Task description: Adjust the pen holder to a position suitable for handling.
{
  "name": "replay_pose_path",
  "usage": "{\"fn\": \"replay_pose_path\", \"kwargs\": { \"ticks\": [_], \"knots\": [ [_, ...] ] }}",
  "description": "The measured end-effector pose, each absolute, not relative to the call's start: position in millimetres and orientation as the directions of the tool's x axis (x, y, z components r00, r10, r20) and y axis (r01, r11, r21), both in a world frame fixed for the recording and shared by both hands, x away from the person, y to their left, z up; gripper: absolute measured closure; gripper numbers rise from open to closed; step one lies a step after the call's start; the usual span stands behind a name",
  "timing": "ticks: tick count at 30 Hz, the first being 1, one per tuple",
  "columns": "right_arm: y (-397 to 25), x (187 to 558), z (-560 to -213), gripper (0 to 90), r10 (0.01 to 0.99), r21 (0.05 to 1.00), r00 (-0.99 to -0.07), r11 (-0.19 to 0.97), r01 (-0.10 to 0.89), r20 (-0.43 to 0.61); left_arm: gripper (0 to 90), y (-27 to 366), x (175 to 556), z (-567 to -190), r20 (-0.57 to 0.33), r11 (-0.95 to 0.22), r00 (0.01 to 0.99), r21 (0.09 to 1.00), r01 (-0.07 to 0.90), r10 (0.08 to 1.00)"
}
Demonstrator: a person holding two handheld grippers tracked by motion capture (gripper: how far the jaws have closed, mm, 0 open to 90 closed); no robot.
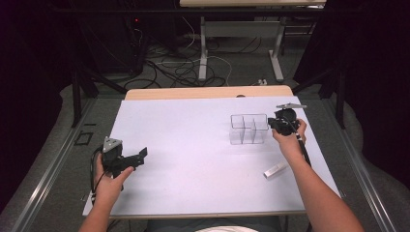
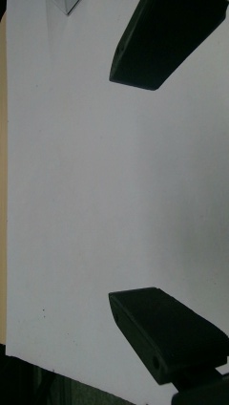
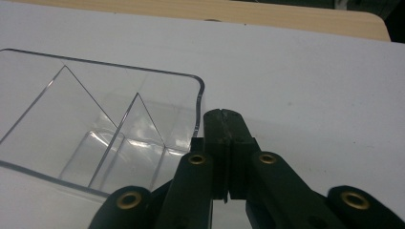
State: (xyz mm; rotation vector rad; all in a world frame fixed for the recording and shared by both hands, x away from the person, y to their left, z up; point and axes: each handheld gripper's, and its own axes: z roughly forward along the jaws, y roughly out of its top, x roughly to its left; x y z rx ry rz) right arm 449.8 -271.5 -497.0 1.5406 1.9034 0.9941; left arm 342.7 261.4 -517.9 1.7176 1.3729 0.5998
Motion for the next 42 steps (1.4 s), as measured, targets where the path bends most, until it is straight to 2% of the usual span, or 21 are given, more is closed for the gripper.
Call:
{"fn": "replay_pose_path", "kwargs": {
  "ticks": [18, 30, 37, 42],
  "knots": [
    [-262, 449, -499, 90.0, 0.974, 0.778, -0.209, 0.068, 0.624, 0.082, 0.6, 261, 344, -519, -0.131, -0.053, 0.286, 0.828, 0.558, 0.949],
    [-232, 444, -498, 90.0, 0.975, 0.774, -0.209, 0.078, 0.628, 0.072, 0.6, 261, 344, -519, -0.133, -0.052, 0.286, 0.828, 0.559, 0.949],
    [-217, 440, -500, 90.0, 0.975, 0.769, -0.182, 0.018, 0.639, 0.129, 0.6, 260, 344, -520, -0.133, -0.054, 0.287, 0.826, 0.561, 0.949],
    [-204, 439, -500, 90.0, 0.971, 0.768, -0.2, 0.028, 0.64, 0.132, 0.7, 260, 344, -519, -0.126, -0.065, 0.294, 0.824, 0.562, 0.947]
  ]
}}
